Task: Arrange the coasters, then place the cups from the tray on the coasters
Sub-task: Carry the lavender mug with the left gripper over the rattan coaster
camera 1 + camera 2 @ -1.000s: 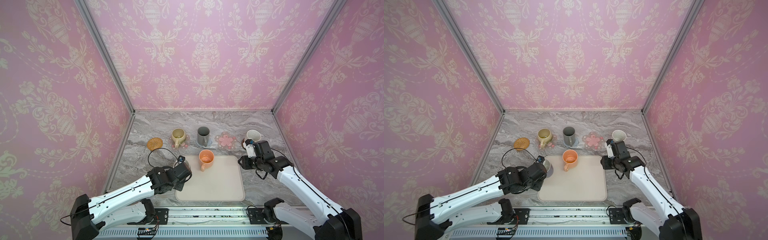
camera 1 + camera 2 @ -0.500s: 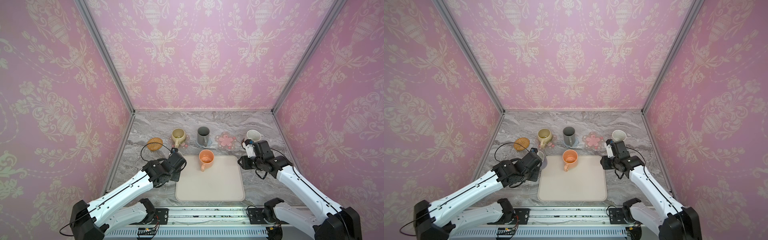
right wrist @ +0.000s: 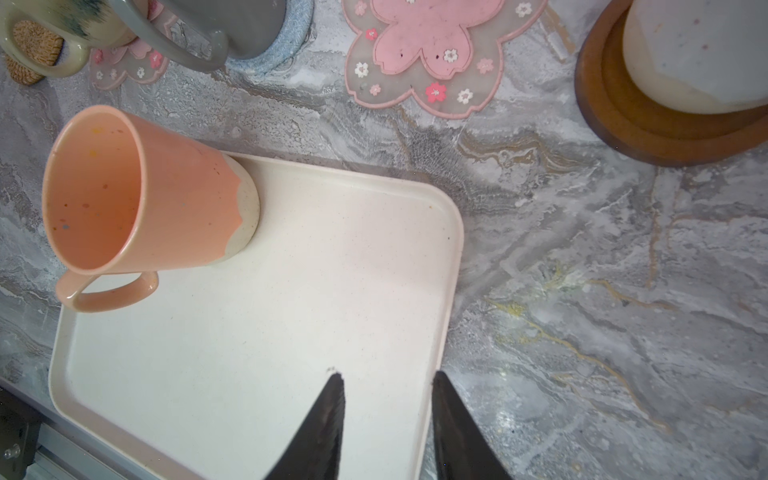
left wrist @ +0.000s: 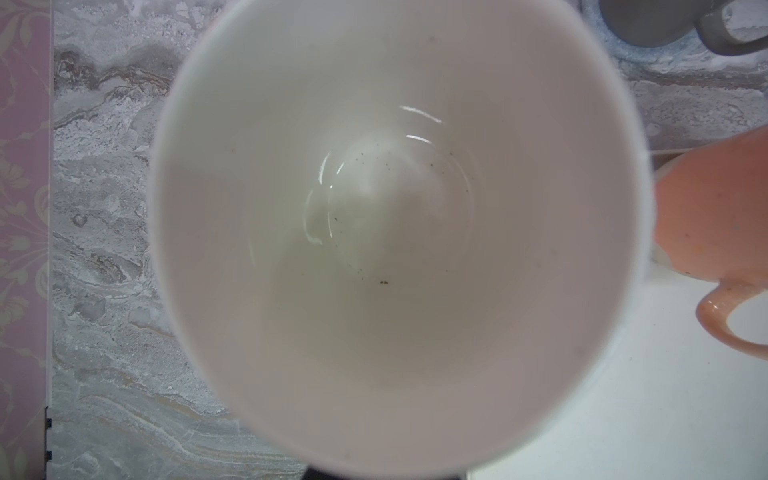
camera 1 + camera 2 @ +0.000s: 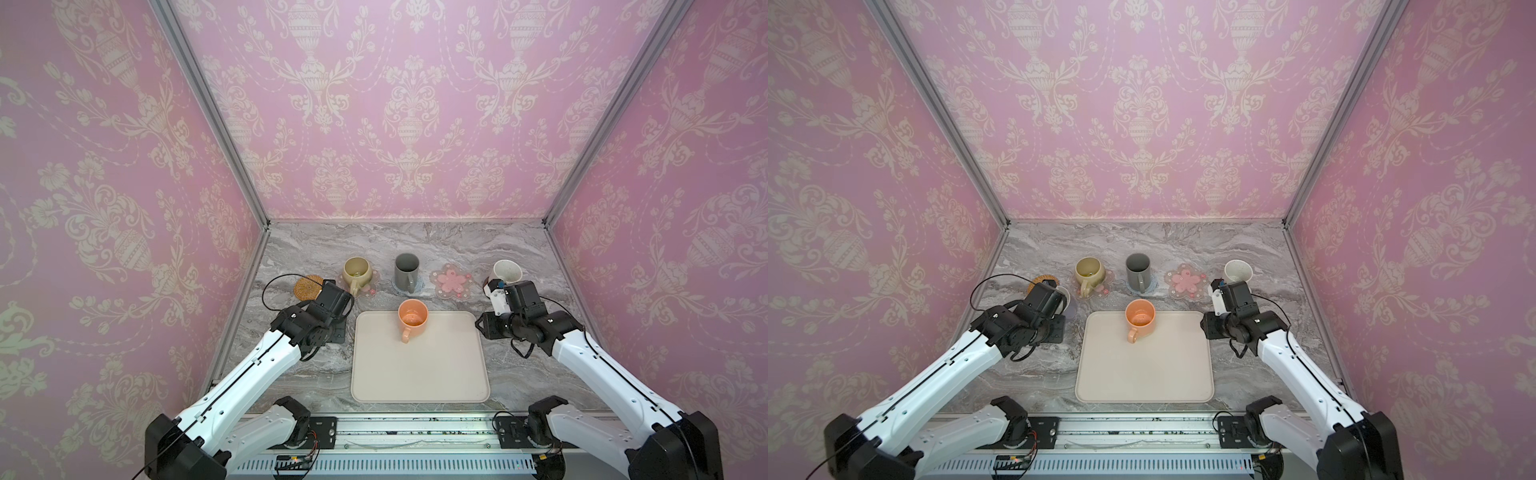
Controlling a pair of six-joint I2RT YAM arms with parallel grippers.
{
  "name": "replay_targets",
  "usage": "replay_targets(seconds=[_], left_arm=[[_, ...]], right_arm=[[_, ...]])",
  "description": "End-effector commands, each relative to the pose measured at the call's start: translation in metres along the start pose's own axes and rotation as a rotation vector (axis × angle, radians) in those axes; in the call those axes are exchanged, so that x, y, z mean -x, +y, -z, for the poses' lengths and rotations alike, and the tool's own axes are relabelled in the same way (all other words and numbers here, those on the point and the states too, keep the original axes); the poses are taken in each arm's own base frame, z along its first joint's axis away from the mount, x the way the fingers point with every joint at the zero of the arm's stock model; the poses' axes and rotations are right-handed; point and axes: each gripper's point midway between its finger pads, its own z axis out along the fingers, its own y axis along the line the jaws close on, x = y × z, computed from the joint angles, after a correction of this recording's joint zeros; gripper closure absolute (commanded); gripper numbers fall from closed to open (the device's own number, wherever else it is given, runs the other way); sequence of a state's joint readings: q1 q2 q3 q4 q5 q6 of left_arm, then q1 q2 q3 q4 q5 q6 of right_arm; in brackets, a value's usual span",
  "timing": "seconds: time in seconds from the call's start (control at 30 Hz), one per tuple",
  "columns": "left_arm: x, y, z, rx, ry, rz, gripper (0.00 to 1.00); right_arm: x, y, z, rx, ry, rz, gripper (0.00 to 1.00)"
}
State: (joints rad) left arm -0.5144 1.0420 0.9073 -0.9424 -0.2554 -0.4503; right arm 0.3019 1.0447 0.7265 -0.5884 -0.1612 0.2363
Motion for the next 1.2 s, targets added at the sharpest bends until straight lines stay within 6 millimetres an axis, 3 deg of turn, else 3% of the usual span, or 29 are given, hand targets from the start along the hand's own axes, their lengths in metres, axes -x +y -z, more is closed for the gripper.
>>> replay_targets(seconds=[0.0, 0.23, 0.67, 1.03, 1.17], left_arm=[[0.024, 0.004, 0.006, -0.024, -0.063, 0.027, 1.00], [0.043, 0.030, -0.002, 0.019, -0.057, 0.095, 1.00], [0.081, 0.065, -0.044, 0.061, -0.032, 0.210, 1.00], [0.119, 0.089, -0.067, 0.154, -0.049, 0.188, 1.00], [0.123, 0.099, -0.082, 0.202, -0.021, 0.176, 1.00]], right_arm=[[0.001, 0.002, 0.000, 0.003, 0.005, 0.016, 0.63], [-0.001, 0.003, -0.003, 0.010, 0.016, 0.014, 0.63], [-0.008, -0.001, 0.004, -0.011, 0.034, 0.021, 0.63], [-0.009, 0.001, 0.015, -0.004, 0.010, 0.001, 0.63], [-0.009, 0.001, 0.017, -0.007, 0.008, -0.004, 0.62]])
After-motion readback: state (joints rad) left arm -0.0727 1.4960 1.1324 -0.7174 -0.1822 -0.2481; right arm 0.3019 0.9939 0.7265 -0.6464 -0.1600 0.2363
